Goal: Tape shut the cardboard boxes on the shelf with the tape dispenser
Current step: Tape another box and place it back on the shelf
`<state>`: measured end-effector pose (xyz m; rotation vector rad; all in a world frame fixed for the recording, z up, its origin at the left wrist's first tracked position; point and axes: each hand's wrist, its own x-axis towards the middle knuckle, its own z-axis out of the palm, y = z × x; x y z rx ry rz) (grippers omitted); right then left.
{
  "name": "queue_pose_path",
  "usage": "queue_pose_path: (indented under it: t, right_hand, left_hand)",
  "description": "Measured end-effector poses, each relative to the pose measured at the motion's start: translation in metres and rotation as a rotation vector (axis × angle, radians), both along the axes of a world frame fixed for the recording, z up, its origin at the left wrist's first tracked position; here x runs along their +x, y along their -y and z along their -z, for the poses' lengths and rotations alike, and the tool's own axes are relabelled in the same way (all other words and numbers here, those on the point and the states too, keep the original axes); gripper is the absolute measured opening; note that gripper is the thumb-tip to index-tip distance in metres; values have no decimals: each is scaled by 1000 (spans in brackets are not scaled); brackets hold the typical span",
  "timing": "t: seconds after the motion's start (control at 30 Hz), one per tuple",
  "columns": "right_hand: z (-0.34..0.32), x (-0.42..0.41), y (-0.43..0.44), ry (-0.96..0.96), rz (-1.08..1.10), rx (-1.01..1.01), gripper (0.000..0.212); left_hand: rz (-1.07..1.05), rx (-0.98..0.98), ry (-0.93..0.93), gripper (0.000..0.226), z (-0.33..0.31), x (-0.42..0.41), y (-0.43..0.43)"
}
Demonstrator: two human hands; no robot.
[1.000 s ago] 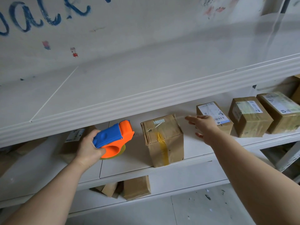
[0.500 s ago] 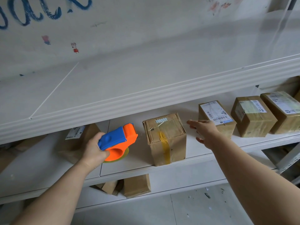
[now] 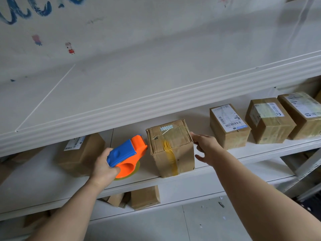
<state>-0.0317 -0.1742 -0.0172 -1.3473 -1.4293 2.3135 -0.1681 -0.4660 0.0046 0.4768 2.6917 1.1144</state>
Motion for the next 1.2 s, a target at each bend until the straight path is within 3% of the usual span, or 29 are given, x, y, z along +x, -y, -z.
queue_pose_path:
  t: [0.2,0.47,0.63,0.7,0.8,0.87,1.0,1.1,1.2]
  right_hand:
    - [18,-11,3,-28,-3,57,65]
    - [37,-16,9,85,-130,294,56]
    - [-18,-18,16,-176,-41,562,35]
    - [-41,-16,29,-203,-194,827,40]
    - [-60,-21,48,-34,-686,1361,88]
    - [-68,-29,59,94,-971,1548,115]
    - [-61,-57,65,310,-1262,1606,135]
    - [-61,-71,65,360,-1272,1607,134]
    - [-74,-74,66,268,-1172,1599,131]
  left_hand:
    - [15,5,-13,42,6,3,-5]
    - [32,9,20,47,11,-2,-1]
    - [25,23,25,44,11,-4,1]
    - [24,28,31,43,10,-3,3]
    - [39,22,39,45,12,-3,5]
    - [56,9,37,43,13,-3,6]
    - [84,42,70,42,11,-2,7]
    - [86,78,53,44,6,-8,14]
    - [75,135,3,43,-6,-13,20]
